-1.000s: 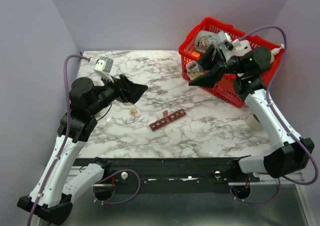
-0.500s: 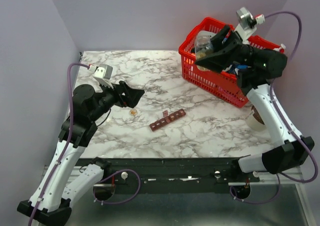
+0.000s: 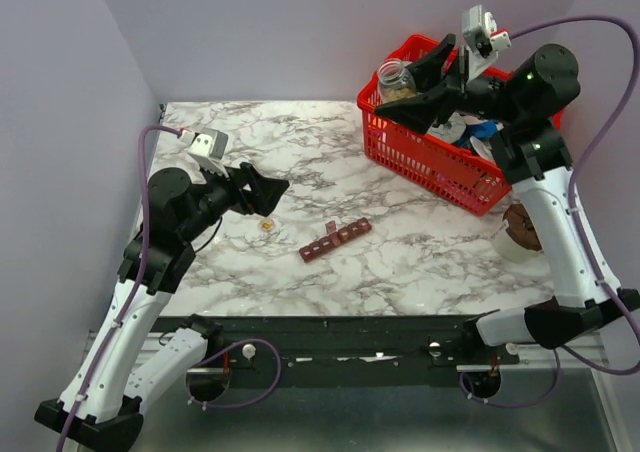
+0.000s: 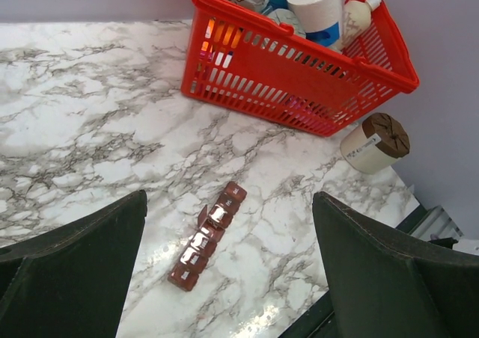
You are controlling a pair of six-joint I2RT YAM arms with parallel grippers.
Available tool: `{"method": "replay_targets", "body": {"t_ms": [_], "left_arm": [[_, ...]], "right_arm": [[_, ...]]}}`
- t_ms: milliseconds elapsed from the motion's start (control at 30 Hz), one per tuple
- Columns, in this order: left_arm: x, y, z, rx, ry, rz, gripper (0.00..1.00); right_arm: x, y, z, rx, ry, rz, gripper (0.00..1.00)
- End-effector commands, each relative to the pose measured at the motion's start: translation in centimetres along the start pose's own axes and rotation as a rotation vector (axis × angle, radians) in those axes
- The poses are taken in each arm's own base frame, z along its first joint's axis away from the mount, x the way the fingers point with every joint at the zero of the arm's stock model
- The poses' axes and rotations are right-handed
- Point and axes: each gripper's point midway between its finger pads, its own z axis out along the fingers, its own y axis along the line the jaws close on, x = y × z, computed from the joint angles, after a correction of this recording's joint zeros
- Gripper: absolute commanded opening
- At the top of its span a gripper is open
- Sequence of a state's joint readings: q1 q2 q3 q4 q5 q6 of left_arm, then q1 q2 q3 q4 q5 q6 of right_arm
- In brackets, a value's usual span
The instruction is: Sort the pills into containers
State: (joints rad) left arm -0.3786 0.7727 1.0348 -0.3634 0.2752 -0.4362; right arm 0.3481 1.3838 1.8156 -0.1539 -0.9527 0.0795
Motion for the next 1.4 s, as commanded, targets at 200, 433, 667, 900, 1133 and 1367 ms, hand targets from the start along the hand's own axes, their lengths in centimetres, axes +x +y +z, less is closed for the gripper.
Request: {"method": "replay_targets", "body": {"t_ms": [200,433,667,900,1133,1367], "left_arm": [[-0.5,0.0,-0.9,-0.002,-0.017,0.045,0.99],[0.0,0.0,-0.7,0.007,-0.012,0.050,0.99],[0.1,0.3,-0.9,-0.003,0.003,0.095,0.99],[1.7,2.4,-1.2,-0.069,0.040,0.198,0.99],[4.6,7.7,-1.4,-0.273,0.078,0.285,0.99],[5.9,10.5,-2.5,-0.387,0.058,0.343,0.99]], "right_arm": [[-0.4,6.5,1.4,-0.189,-0.010,0.221,0.12],[3.1,-2.4,0.9,0.304,0.129,-0.073,0.10],[6.8,1.0,1.4,0.067,0.203,-0.138,0.11],[14.9,5.2,-1.1,-0.151,0.352,-0.156,0.11],[23.2,8.0,-2.6,-0.328,0.431,-0.138,0.12],[29.7,7.9,-3.0,-0.398,0.519,-0.129,0.12]]}}
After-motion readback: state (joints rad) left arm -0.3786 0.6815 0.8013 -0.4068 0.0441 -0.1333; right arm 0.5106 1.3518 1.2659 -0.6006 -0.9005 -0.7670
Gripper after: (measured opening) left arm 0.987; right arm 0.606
